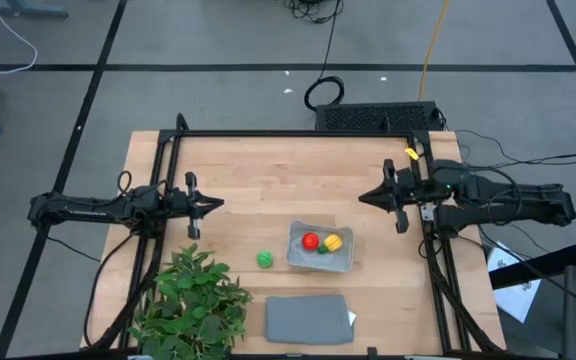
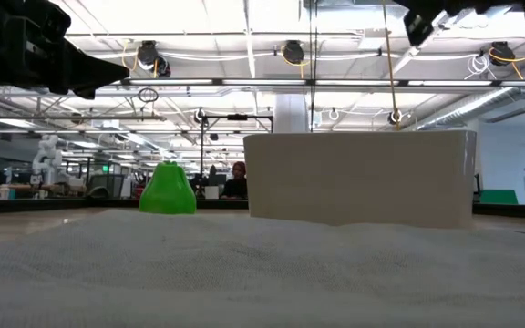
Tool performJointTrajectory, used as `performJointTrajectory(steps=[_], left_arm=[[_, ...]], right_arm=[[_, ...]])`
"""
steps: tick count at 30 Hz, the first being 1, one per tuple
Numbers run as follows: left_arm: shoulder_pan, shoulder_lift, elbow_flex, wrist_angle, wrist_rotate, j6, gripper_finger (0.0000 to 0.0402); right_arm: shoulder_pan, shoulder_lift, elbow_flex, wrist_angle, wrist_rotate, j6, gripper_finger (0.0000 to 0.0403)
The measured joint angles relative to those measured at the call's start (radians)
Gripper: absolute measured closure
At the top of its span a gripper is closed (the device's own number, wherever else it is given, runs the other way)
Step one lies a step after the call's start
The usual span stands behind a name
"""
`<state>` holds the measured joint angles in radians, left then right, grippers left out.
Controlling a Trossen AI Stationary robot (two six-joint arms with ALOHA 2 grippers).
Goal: Pick and placing Produce into tupperware
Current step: Put the green pear into the gray bin
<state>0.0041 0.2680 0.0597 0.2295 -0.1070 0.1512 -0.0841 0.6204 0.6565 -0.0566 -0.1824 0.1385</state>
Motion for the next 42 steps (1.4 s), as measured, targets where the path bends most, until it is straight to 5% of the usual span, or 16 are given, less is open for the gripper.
performJointTrajectory(steps=[22, 33, 42], left_arm=[[0.000, 0.000, 0.000, 0.007, 0.000, -0.052, 0.0376], [0.000, 0.000, 0.000, -0.003, 0.000, -0.022, 0.0376], [0.000, 0.000, 0.000, -0.043, 0.001, -0.069, 0.0376]], right_arm=[[0.000, -0.316, -0.272, 0.024, 0.210, 0.084, 0.0403], [0.001, -0.397, -0.448, 0.232, 0.205, 0.051, 0.0403], [0.001, -0.407, -0.488, 0.240, 0.204, 0.016, 0.0403]])
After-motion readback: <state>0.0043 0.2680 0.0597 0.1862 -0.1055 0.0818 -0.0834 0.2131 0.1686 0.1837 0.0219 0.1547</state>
